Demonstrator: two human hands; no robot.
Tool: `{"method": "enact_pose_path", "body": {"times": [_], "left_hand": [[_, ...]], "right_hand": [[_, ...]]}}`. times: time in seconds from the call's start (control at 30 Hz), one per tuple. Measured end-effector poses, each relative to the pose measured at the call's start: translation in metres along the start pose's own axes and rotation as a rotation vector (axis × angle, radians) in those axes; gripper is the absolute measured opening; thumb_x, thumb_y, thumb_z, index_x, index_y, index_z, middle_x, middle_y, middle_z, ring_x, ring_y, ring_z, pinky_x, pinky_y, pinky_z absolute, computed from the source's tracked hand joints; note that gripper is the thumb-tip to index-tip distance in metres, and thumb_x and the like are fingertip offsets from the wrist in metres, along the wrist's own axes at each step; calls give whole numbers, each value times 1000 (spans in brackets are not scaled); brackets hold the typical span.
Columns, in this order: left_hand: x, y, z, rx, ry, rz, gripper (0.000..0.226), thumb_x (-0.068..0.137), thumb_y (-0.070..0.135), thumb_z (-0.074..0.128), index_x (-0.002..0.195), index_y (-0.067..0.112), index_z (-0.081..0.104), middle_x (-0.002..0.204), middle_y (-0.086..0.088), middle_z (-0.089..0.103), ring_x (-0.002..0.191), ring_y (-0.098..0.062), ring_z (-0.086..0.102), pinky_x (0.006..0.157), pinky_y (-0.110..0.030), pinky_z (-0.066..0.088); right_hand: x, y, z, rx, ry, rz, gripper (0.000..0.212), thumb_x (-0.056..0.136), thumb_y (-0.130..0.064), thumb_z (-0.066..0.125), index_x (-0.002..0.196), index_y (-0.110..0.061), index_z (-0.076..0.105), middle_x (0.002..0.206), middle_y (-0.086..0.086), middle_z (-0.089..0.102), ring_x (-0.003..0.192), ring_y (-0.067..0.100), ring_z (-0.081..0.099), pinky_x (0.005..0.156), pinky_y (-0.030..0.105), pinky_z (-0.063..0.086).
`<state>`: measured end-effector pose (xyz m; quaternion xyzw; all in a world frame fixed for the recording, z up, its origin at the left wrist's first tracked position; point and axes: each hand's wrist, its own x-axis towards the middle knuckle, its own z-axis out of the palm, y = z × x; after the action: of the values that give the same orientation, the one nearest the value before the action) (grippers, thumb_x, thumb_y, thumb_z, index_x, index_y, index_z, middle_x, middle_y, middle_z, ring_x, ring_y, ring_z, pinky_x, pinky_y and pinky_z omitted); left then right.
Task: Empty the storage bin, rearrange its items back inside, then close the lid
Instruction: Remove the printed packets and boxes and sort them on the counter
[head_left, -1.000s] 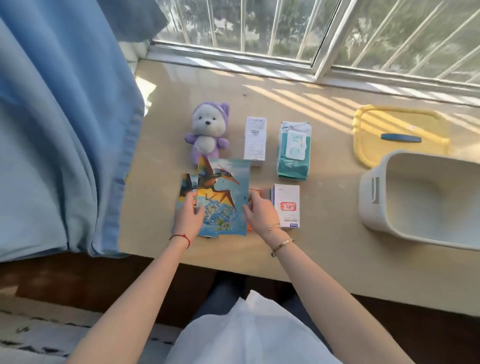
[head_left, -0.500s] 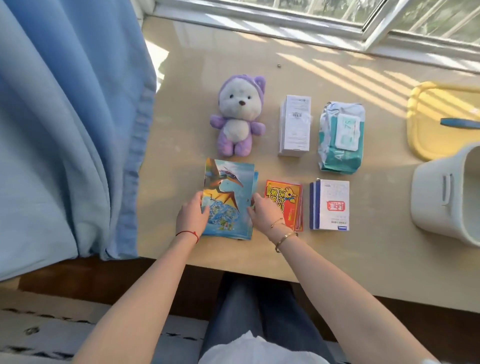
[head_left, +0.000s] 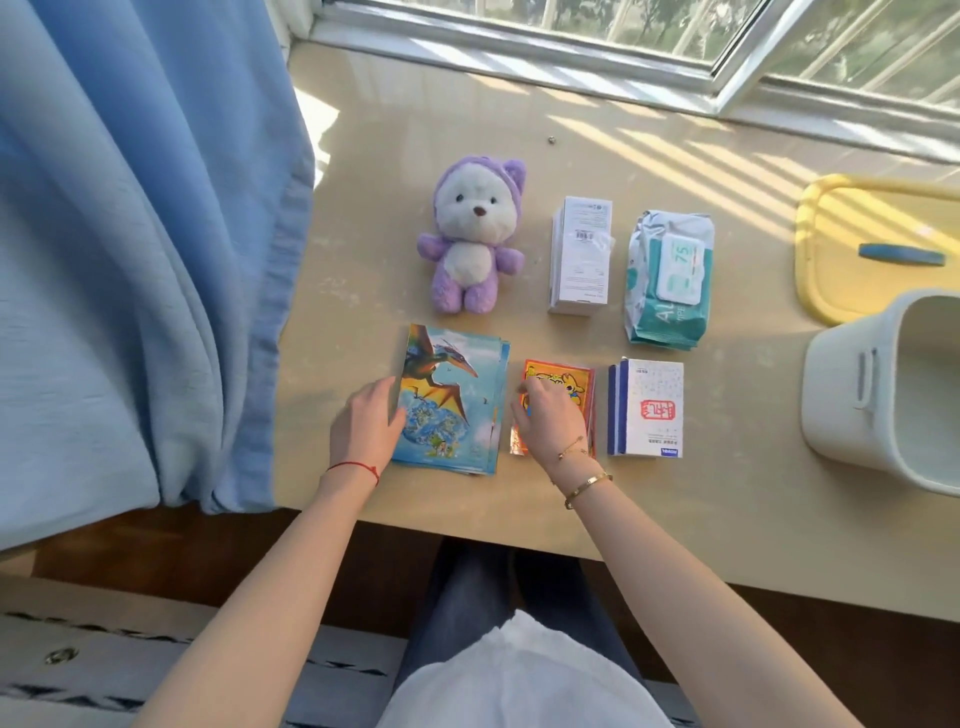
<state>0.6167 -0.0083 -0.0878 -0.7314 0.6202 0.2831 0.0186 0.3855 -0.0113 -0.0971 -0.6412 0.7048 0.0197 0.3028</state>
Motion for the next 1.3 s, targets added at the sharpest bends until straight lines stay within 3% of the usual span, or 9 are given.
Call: {"method": "enact_pose_path", "body": {"times": [0.23,0.47,0.6,0.77,1.0,1.3], "left_hand": [[-44,37,-74,-48,340,294,29,89,19,61,117,12,62,108,-6,66,98,-24,60,81,-39,50],[-101,69,-111,-59,421,439,28,89,18,61,116,13,62,111,-4,65,101,-20,60,87,-39,50],[-127,82,-114,-57,428,470,28,90,19,60,117,13,61,112,-4,66,102,-18,60,87,-38,50],[-150,93,-106,-74,444,467,27,89,18,60,115,14,63,111,-2,66,102,-18,59,90,-36,47],[-155,120,-77,-69,362,494,27,89,18,61,115,15,63,112,-2,66,102,-16,60,89,-32,47],[-126,180,-12,-39,267,464,28,90,23,59,117,14,62,109,-4,66,100,-20,61,84,-36,51]], "right_hand": [[-47,15,-86,58,355,-173,27,88,-19,62,114,-11,61,108,7,64,104,26,54,90,38,47],[-108,34,-144,52,558,-255,28,89,-20,61,116,-10,61,108,6,63,105,26,53,92,34,42],[-139,49,-155,81,588,-239,29,91,-26,56,116,-12,61,111,6,63,108,25,51,92,37,45],[-173,69,-151,114,615,-190,28,89,-17,64,116,-11,61,110,7,64,108,25,52,95,35,44],[-193,102,-137,144,624,-65,29,88,-15,64,116,-8,62,108,9,65,106,26,54,93,36,46],[-158,170,-126,150,480,62,29,91,-23,60,116,-9,60,114,9,64,110,26,52,95,35,45]]}}
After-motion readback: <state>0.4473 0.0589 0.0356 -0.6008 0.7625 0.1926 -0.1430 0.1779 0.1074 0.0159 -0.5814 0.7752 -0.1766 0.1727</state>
